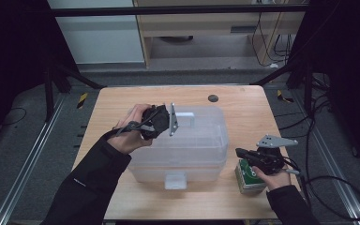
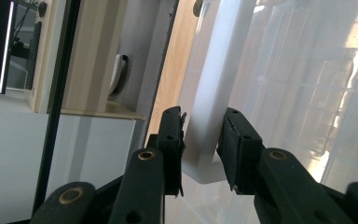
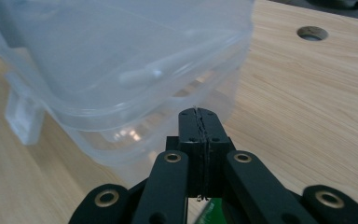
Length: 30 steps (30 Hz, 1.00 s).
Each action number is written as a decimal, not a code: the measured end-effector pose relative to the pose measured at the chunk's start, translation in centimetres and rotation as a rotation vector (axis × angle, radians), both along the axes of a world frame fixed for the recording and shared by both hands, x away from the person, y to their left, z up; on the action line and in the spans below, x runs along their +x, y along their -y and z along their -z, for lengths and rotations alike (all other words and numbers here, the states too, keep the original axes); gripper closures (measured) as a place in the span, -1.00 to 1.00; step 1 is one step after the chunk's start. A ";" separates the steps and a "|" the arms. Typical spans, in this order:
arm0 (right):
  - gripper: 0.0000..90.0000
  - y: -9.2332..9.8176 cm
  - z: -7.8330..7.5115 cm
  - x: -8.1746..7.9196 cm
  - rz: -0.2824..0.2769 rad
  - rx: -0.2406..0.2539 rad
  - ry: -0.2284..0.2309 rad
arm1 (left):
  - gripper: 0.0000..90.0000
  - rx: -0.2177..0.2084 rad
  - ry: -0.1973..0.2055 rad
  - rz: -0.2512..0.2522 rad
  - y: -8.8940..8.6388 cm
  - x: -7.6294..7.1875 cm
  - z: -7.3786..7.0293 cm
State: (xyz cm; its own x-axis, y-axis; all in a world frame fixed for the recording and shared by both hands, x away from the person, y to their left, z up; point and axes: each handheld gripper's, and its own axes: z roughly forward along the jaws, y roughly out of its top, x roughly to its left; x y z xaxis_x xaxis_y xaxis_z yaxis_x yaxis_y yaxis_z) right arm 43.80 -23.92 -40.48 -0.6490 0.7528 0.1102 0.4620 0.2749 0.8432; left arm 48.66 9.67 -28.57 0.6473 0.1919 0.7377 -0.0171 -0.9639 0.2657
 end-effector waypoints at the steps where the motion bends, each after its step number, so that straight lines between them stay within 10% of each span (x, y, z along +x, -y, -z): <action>1: 0.99 -0.1 0.0 0.0 -0.008 0.005 0.005 | 0.56 -0.011 -0.001 -0.001 0.0 0.1 0.0; 30: 0.99 -1.9 0.3 -0.6 -0.085 0.098 0.009 | 0.42 -0.075 -0.008 -0.039 -0.2 1.7 -0.8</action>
State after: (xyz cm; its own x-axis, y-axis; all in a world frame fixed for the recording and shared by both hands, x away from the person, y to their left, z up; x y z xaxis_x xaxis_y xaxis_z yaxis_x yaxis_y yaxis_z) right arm 43.23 -22.06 -40.73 -0.7117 0.6806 0.1743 0.4325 0.2290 0.8721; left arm 50.33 9.88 -27.79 0.6438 0.2717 0.7153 0.0224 -0.9411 0.3373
